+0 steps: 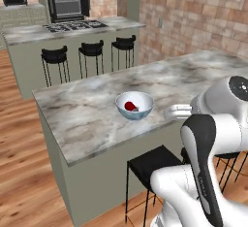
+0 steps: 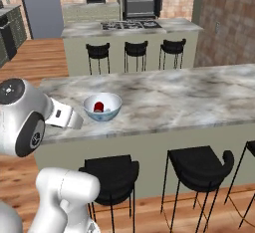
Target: Open the fridge, grab two sodas, and place both sodas inside the bowl with ice on the dining counter.
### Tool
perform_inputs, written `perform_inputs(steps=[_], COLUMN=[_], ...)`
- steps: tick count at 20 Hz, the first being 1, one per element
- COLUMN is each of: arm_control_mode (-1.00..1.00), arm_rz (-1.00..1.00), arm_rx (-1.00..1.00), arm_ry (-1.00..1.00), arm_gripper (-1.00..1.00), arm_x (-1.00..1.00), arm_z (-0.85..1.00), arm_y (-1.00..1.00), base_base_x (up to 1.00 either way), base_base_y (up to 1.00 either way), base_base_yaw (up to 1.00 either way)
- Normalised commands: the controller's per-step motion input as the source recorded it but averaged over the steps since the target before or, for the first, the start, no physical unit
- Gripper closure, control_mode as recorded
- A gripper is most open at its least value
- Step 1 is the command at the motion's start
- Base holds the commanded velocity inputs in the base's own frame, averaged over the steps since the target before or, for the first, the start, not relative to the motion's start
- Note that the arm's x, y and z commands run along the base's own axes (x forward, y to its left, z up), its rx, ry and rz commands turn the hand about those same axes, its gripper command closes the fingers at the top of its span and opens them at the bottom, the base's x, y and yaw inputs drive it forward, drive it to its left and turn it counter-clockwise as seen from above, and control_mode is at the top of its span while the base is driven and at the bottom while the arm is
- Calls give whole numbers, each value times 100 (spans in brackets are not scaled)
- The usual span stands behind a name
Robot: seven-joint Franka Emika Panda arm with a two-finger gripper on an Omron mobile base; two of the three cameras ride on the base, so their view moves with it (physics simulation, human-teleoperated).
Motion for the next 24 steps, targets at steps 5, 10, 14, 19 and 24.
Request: perform_inputs(steps=[5, 10, 14, 19, 24], arm_control_mode=[-100, 100, 100, 100, 100], arm_rz=[-1, 0, 0, 0, 0], arm_rx=[-1, -1, 0, 0, 0], arm_ry=[0, 0, 0, 0, 0], arm_gripper=[-100, -100, -100, -100, -100], arm_x=[-7, -8, 0, 0, 0], arm_z=[-2, -11, 0, 0, 0], arm_y=[1, 10, 0, 0, 0], base_base_x=[0, -11, -61, -34, -2], base_base_y=[0, 12, 90, 100, 100], base_base_yaw=[0, 0, -1, -5, -9])
